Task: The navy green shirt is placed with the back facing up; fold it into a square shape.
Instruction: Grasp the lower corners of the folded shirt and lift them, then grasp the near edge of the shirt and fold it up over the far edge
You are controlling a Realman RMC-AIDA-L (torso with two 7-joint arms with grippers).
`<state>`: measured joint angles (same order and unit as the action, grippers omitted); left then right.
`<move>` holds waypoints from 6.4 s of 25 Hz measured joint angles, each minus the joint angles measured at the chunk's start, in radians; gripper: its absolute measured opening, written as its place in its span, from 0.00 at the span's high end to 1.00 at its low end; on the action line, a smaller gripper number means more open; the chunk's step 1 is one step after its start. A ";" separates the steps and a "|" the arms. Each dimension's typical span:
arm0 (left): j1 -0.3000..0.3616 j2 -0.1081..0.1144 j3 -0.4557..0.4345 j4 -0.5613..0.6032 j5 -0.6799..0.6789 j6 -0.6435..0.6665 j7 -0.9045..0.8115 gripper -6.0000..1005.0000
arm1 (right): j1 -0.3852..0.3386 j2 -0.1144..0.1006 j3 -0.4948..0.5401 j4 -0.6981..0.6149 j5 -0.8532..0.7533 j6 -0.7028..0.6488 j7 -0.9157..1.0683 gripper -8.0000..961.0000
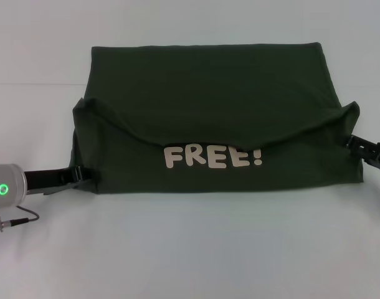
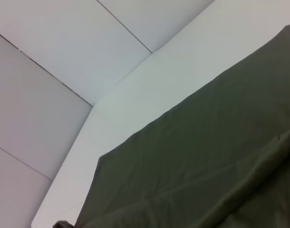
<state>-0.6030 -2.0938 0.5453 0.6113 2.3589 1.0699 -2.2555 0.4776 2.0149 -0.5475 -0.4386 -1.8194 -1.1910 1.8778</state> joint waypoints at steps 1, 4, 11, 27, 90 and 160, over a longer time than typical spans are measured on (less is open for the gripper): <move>0.000 0.000 -0.001 0.000 -0.002 0.000 0.000 0.70 | 0.000 -0.006 -0.007 0.000 0.000 -0.003 0.006 0.09; 0.001 0.001 -0.003 0.001 -0.002 -0.001 0.001 0.80 | 0.004 -0.035 -0.047 -0.006 -0.005 -0.008 0.055 0.10; 0.000 0.002 -0.002 0.001 -0.002 -0.001 0.005 0.96 | 0.058 -0.100 -0.128 -0.142 -0.209 -0.034 0.375 0.10; 0.000 0.002 -0.003 0.002 -0.006 0.005 0.005 0.96 | 0.289 -0.159 -0.140 -0.181 -0.702 -0.045 0.743 0.10; 0.000 0.003 -0.004 0.002 -0.008 0.040 0.003 0.96 | 0.300 -0.080 -0.216 -0.099 -0.713 0.067 0.733 0.90; -0.048 0.128 -0.428 -0.028 0.031 0.462 0.005 0.96 | 0.138 -0.118 0.149 -0.131 -0.476 -0.271 0.524 0.86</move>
<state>-0.6514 -1.9654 0.1178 0.5837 2.3898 1.5319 -2.2500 0.6160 1.8967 -0.3989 -0.5699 -2.2954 -1.4624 2.4022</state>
